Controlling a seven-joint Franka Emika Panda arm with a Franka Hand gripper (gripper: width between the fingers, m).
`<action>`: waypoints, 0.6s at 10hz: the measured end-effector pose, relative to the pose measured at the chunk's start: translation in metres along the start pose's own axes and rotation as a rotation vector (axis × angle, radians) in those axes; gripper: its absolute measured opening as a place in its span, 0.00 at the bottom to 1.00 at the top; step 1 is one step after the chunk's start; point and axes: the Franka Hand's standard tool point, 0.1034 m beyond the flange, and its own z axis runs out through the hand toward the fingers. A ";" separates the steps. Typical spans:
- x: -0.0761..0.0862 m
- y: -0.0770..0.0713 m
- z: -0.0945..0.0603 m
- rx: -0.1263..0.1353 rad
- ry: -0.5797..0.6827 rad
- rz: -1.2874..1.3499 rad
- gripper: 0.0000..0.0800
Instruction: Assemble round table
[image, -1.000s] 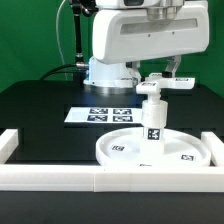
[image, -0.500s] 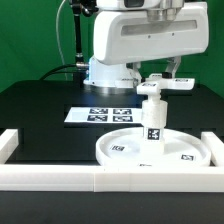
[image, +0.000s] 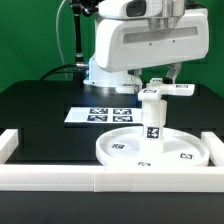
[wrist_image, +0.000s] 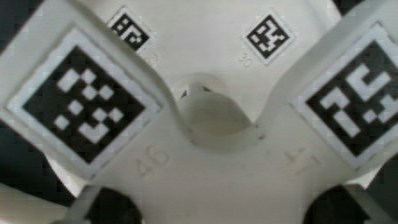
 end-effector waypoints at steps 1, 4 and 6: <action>0.002 0.001 0.001 -0.007 0.011 0.000 0.55; 0.006 0.003 0.001 -0.020 0.034 0.000 0.55; 0.008 0.005 0.000 -0.027 0.047 0.000 0.55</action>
Offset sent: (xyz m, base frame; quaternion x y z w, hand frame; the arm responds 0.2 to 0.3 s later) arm 0.0000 0.0045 -0.0186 0.0047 0.0097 0.0059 0.9999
